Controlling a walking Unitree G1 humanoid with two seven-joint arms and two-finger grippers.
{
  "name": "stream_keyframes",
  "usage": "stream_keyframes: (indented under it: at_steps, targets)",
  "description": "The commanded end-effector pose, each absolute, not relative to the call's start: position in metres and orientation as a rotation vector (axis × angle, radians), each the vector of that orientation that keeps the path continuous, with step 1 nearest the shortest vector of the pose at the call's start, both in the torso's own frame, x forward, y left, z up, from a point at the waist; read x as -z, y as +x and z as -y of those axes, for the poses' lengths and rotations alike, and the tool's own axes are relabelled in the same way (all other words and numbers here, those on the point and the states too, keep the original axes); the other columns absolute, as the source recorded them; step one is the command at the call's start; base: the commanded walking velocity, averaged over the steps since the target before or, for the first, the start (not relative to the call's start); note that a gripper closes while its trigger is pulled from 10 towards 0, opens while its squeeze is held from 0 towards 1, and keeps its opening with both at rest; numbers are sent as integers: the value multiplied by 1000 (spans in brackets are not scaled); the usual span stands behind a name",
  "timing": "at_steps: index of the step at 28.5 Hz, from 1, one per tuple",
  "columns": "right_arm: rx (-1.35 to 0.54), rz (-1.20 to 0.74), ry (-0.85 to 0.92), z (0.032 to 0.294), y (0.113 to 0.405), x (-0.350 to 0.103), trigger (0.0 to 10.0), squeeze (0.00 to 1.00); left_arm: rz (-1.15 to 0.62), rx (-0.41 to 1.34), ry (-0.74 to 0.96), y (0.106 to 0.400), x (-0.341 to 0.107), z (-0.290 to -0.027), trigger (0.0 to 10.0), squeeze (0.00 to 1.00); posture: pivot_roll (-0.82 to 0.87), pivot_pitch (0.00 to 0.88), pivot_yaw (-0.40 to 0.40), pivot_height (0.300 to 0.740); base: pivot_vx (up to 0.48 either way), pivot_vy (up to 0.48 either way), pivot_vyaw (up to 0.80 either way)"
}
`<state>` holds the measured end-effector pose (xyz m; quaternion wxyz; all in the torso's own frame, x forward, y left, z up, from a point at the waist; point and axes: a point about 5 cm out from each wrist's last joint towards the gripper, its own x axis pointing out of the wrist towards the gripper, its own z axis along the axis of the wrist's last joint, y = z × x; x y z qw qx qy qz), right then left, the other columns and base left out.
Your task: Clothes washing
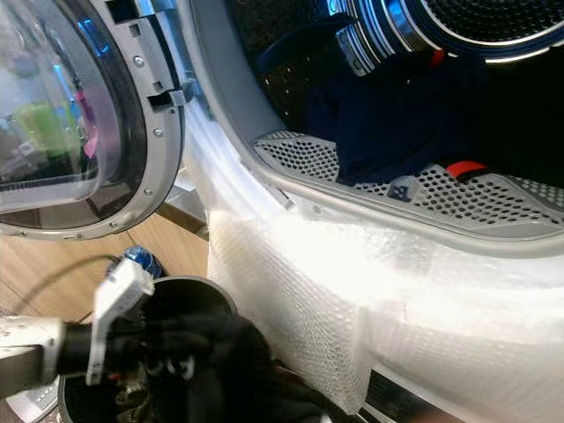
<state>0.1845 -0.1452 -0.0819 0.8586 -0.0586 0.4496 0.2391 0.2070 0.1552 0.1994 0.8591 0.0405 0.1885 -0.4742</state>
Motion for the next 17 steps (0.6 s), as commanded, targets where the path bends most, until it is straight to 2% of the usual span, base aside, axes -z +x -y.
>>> stream_keyframes:
  at_steps: [1, 6, 7, 10, 11, 12, 13, 17]
  targets:
    - [-531, -869, -91, 142, 195, 75, 10000, 0, -333, 915, 116, 209, -203, -156, 0, 0, 221, 0, 130, 740, 0, 0, 0]
    - [-496, -797, -72, 163, 205, 66, 10000, 0, -287, 898, 71, 211, -199, -147, 0, 0, 209, 0, 105, 740, 0, 0, 0]
    - [-442, -759, -64, 184, 210, 59, 10000, 0, -286, 893, 66, 211, -197, -144, 0, 0, 193, 0, 94, 740, 0, 0, 0]
    - [-391, -688, 10, 222, 216, 44, 10000, 0, -290, 884, 50, 211, -193, -142, 0, 0, 184, 0, 86, 740, 0, 0, 0]
    - [-425, -671, 28, 228, 215, 40, 10000, 941, -289, 887, 48, 210, -193, -141, 0, 0, 176, 0, 80, 740, 0, 0, 0]
    - [-425, -671, 28, 228, 215, 40, 10000, 941, -289, 887, 48, 210, -193, -141, 0, 0, 176, 0, 80, 740, 0, 0, 0]
    - [-518, -639, 34, 237, 213, 32, 10000, 1000, -287, 890, 42, 210, -192, -140, 0, 0, 167, 0, 75, 740, 0, 0, 0]
    - [-686, -593, 31, 254, 208, 13, 10000, 1000, -287, 885, 39, 211, -190, -140, 0, 0, 159, 0, 68, 740, 0, 0, 0]
